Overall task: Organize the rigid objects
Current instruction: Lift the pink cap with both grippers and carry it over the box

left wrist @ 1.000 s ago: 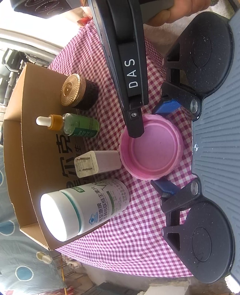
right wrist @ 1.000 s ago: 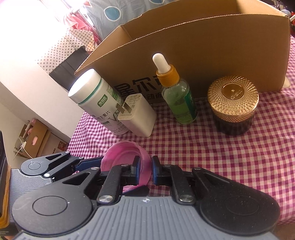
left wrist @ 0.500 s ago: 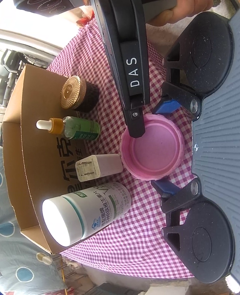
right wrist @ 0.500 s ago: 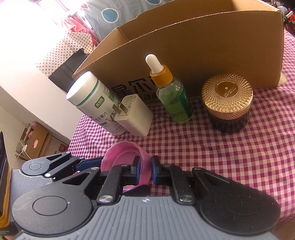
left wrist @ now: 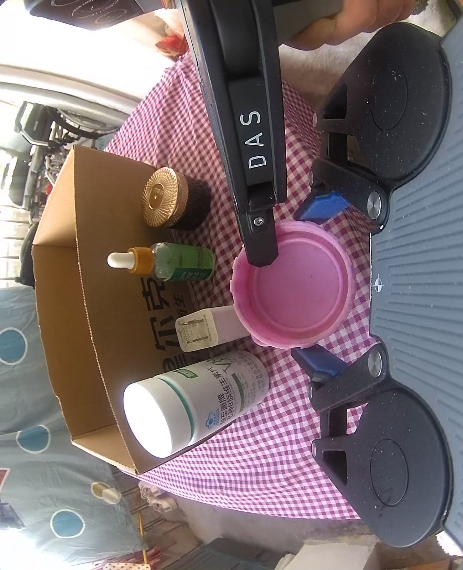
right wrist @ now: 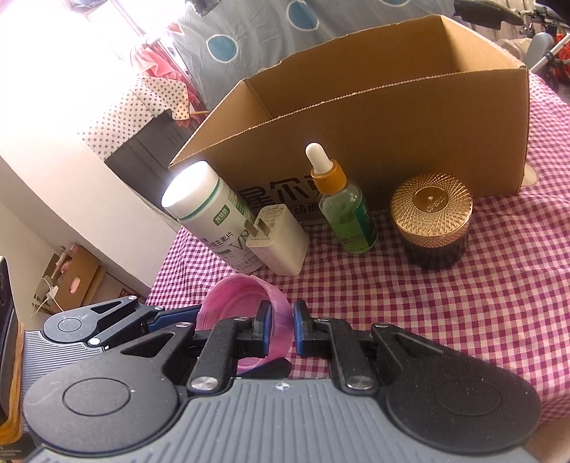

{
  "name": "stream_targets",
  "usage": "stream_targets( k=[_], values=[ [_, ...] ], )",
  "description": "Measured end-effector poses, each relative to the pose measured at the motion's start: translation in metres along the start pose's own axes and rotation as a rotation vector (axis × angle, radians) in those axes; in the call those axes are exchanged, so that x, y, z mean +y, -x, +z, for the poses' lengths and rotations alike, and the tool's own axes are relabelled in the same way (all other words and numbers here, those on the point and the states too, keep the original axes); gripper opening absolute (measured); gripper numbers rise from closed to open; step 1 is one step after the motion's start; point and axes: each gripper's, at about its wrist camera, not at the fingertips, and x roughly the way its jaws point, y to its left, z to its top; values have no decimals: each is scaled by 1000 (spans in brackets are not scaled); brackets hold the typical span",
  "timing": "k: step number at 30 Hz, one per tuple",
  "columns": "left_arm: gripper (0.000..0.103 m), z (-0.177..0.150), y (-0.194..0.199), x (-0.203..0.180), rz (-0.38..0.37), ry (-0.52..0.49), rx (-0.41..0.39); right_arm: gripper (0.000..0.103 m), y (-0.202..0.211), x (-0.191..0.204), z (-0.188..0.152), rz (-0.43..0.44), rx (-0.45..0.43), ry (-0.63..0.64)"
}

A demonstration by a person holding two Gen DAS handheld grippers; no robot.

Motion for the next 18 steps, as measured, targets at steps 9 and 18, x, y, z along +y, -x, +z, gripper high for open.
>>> stream_targets(
  k=[9,18],
  values=[
    [73,9,34,-3,32,-29,-105,14,37,24,3,0,-100,53],
    [73,70,71,0,61,-81,-239,15,82,53,60,2,-232,200]
  ],
)
